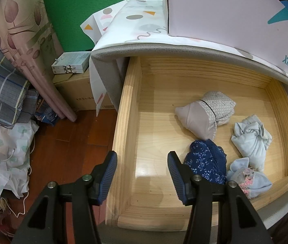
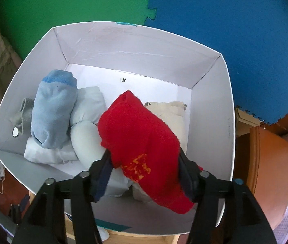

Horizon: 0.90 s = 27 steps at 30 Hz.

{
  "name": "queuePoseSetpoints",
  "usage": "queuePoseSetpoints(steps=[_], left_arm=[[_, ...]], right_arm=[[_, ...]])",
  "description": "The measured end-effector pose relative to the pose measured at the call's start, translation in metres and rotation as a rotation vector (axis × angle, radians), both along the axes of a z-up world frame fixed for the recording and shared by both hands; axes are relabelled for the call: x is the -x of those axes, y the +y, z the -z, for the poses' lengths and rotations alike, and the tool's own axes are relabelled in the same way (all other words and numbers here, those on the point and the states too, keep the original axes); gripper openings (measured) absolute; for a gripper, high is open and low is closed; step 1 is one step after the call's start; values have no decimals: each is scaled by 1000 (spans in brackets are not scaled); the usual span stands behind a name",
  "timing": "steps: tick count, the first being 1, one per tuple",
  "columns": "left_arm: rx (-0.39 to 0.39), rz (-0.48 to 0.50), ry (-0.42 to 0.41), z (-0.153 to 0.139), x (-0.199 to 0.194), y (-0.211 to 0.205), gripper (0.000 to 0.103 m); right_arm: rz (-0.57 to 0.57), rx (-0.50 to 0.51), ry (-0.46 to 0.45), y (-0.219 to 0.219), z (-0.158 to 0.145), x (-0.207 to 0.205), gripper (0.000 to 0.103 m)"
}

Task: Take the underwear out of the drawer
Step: 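Lift the red garment with the right tool into the white box and release, then move the open right tool back down into the drawer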

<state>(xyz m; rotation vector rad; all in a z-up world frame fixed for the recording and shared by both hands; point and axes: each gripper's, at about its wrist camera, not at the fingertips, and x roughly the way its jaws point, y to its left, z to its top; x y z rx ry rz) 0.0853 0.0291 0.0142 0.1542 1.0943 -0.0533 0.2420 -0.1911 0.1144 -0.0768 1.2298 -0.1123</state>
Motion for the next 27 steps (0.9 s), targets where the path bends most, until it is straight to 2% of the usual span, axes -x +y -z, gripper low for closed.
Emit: queuePoseSetpoints(steps=[4,6,8,14,17,20,24,27], left_arm=[[-2,-3,1,0,0,0,53],[1,-3,0,0,0,0,53],[0,-5,-1,0,0,0,53],[0,-2,-1,-1,0,1,53],[-6,-3,-3,0,0,1,53],[-8,-5,-2,0,1,2,53],[-6,-10,-2,0,1,2,53],[1,-15,0,1,1,3,53]], right_arm=[[19,-37,-18,-7,-14,3,63],[27,-48,-49,-10,-29,9,69],[25,-50,-76,-13,-46,20,70],[-41,-95,-32,-11,-62,68,71],[-62,-117,15,-13,-54,97,71],[-70,-141,68,-12,-33,125,71],[-105,-167,192,2,21,152,71],[-131,-175,267,19,60,157,69]])
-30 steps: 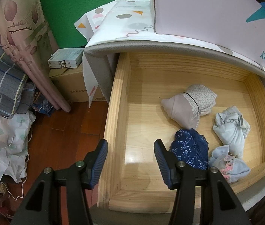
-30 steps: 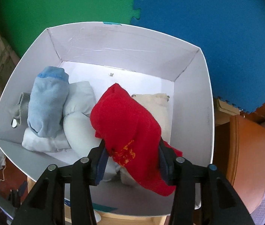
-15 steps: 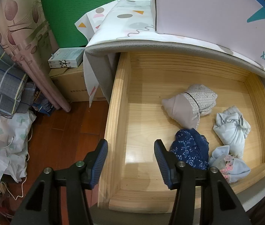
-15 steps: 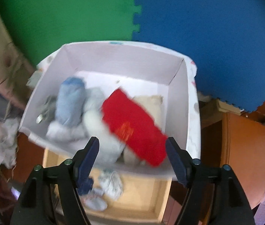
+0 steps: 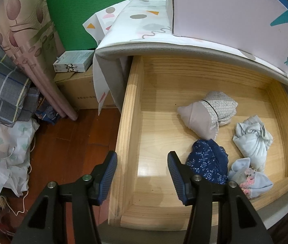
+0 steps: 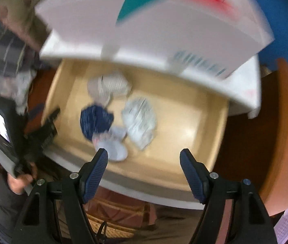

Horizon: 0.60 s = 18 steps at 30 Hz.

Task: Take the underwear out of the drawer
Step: 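Move the open right tool back down into the drawer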

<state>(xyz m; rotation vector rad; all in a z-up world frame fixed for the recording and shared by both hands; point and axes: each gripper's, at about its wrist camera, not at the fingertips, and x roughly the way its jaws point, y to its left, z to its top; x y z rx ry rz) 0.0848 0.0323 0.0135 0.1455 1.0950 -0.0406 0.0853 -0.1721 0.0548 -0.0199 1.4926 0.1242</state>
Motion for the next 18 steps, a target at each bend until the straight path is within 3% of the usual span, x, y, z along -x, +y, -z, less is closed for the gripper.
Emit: queuePoseSetpoints(steps=[5,9,18], left_arm=[[9,0,11,2,-2,2,53],[13,3,16,2,-3,2,53],[20,11,20,3,-3,1,53]], right_arm=[[-7,-43,115,32,64,-4,59],[-3,-21,141,53,99,-13,49],[-2,7,199,74,145,-23,48]])
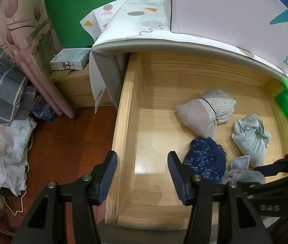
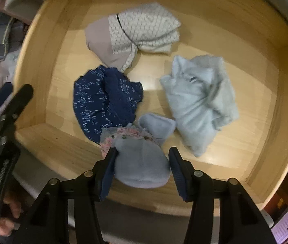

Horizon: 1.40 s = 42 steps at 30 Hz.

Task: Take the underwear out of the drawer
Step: 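Move the open right tool back down into the drawer, then grasp the pale blue pink-trimmed sock with the right tool while the left tool grasps the navy floral underwear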

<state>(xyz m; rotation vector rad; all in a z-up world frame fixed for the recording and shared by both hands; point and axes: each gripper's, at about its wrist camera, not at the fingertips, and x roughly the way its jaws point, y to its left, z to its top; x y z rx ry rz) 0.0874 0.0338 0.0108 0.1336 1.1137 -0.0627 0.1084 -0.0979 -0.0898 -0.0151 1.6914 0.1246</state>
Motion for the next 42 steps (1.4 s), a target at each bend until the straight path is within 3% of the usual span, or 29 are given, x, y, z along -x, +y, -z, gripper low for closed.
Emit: queuePoseSetpoints(steps=[1,12,20,26,33,42], left_arm=[[0,0,0,0,0,0,53],[-8,41,0,-3,2,-11,53],[-11,108,46,-2,5,-34,53],[58,133,134,1,-1,-53,53],[65,121,281,24,-13,-73,53],[59,96,396,61,-23,-86,53]], right_arm=[[-131,38,-27,0,3,0,48],[-154,128,-27,-7,28,2,46],[-120,126,-38,-25,36,0,45],[-95,129,-34,-43,40,1,43],[-46,142,-19,-64,43,-2,41],[-7,151,-20,-73,51,-12,40]])
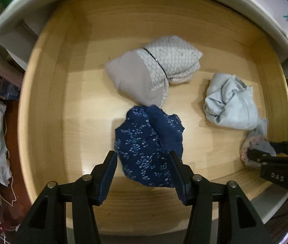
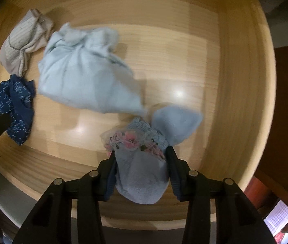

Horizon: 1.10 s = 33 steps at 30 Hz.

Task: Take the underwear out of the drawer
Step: 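Grasp the pale blue pink-trimmed sock with the right tool while the left tool grasps the navy floral underwear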

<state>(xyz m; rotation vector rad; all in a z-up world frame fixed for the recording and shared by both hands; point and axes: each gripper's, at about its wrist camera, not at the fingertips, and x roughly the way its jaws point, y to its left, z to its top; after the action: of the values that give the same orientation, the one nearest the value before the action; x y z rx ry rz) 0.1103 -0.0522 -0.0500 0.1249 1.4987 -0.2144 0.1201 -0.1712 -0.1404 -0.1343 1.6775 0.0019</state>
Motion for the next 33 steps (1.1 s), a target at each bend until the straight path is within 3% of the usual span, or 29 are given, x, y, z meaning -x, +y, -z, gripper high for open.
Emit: queuePoseSetpoints(steps=[11,18,23,28,31,33], left_arm=[[-79,34,121,25,-17,-23,53],[-67,-17,210,44,-37,-13,54],[-63,-23,234,52,-46,-15,58],[-53,-18,238,54,-54,-8,58],[-46,-30,235,52,-49,-6,52],[-38,-19,222,47,-43,-8,41]], right_arm=[[-18,3,-13,6,8,4,38],[-34,5,-34,16,6,5,39],[-32,-20,-25,-3,-9,22,40],[-35,-24,-27,-13,1,34,41],[-35,-28,-27,-21,-8,35,41],[-28,-32,-28,-23,-7,37,41]])
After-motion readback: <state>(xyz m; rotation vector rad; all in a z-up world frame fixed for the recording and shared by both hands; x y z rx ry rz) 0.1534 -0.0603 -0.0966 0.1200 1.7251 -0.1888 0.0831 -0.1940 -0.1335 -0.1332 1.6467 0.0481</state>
